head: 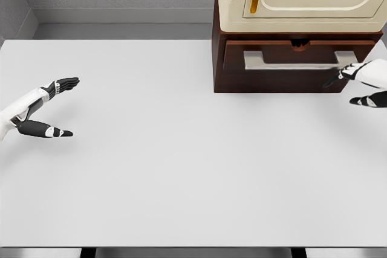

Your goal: Put the switch into the drawer with left arm, and close the drawer with right arm

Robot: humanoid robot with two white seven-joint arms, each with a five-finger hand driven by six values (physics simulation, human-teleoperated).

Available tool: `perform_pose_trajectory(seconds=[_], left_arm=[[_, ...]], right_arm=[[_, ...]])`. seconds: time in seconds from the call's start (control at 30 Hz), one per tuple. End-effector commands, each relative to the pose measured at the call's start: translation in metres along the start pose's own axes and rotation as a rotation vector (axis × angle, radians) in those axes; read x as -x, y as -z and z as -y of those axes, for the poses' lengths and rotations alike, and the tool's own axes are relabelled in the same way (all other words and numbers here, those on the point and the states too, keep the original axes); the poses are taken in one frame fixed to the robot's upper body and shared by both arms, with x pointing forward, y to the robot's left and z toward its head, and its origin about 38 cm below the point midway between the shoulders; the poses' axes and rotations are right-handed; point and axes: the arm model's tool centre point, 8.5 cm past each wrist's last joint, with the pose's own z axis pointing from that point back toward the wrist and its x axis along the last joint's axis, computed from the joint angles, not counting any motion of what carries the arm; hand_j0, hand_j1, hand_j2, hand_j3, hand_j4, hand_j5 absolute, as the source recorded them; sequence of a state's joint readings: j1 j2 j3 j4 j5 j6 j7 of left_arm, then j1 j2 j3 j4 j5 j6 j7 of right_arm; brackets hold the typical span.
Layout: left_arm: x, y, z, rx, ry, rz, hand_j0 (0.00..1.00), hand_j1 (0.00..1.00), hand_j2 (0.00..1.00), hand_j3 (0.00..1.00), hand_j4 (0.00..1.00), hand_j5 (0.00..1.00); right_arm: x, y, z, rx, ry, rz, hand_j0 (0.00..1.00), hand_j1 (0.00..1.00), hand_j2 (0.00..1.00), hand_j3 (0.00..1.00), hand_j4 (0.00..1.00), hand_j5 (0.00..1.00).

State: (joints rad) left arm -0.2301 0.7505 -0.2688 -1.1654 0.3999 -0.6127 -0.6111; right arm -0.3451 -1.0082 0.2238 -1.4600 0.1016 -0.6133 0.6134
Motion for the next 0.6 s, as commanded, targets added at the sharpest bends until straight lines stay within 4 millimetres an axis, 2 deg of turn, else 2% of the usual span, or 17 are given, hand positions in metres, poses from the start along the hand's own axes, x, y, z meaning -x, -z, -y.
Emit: perform_pose_trajectory(seconds=[0.0,0.2,0.3,0.57], left_arm=[[0.0,0.0,-0.001,-0.005,-0.005,0.002,1.0,1.0,1.0,1.0,1.0,1.0],[0.0,0.0,-0.001,-0.005,-0.005,0.002,1.0,1.0,1.0,1.0,1.0,1.0],[0.0,0.0,0.0,-0.005,-0.007,0.003,1.0,1.0,1.0,1.0,1.0,1.0],[0.0,0.0,0.0,-0.005,-0.007,0.003,1.0,1.0,1.0,1.0,1.0,1.0]], right_arm=[[0.002,0.002,-0.005,-0.003,0.016,-0.001,0.72,0.72,0.72,0.72,0.72,0.72],[0.004,0.004,0.0,0.009,0.015,-0.005,0.73,0.73,0.73,0.73,0.73,0.73],[0.005,0.013,0.005,0.004,0.011,0.006,0.73,0.73,0.73,0.73,0.73,0.73],[0.009,0.014,0.01,0.018,0.011,-0.002,0.75,0.75,0.75,0.75,0.75,0.75]])
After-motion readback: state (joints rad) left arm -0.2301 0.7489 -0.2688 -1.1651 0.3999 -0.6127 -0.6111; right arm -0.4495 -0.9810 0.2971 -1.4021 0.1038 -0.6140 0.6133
